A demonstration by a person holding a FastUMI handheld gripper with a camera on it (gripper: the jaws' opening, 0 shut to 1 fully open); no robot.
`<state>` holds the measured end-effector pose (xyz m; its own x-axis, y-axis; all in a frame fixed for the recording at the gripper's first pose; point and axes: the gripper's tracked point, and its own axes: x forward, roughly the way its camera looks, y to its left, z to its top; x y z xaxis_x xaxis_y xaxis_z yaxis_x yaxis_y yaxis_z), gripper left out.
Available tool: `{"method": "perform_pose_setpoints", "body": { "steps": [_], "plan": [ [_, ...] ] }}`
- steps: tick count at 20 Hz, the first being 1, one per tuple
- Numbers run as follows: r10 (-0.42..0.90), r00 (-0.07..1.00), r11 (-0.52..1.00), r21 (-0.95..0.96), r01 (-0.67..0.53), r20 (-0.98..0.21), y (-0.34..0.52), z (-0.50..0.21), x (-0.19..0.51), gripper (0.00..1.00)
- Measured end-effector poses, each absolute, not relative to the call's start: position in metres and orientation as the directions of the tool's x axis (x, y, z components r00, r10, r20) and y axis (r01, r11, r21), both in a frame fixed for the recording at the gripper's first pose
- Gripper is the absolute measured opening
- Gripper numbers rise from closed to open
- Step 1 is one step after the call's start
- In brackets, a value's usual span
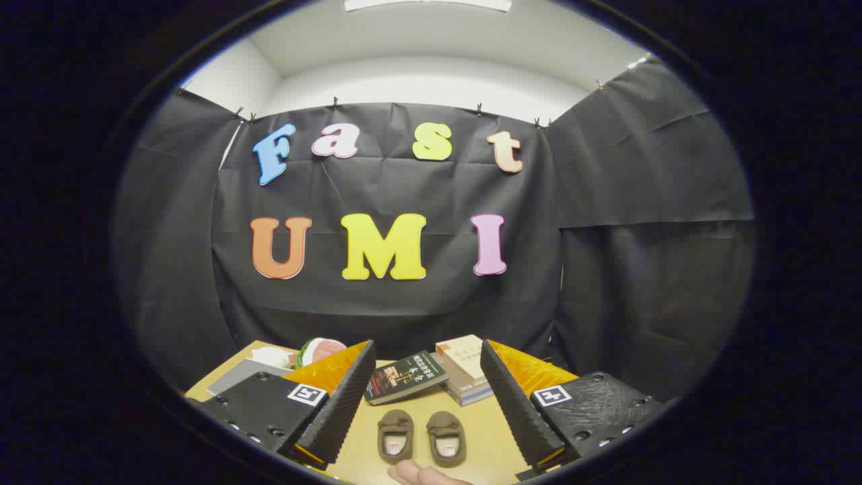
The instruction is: Open the storage box then place both shoes into the box .Put the left shoe in first, then the right shoe, with the right side of both shoes facing outward in a uniform manner.
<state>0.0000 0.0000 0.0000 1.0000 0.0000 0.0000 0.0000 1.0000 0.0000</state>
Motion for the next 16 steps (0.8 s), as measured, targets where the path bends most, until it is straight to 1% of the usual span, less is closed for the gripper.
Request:
{"method": "perform_pose_setpoints", "body": {
  "steps": [12, 16],
  "plan": [
    [0.016, 0.999, 1.000, -0.009, -0.017, -0.042, -0.019, -0.026, 0.032, 0.95],
    [0.073, 0.993, 0.997, -0.001, -0.074, -0.096, -0.001, -0.052, 0.051, 0.95]
  ]
}}
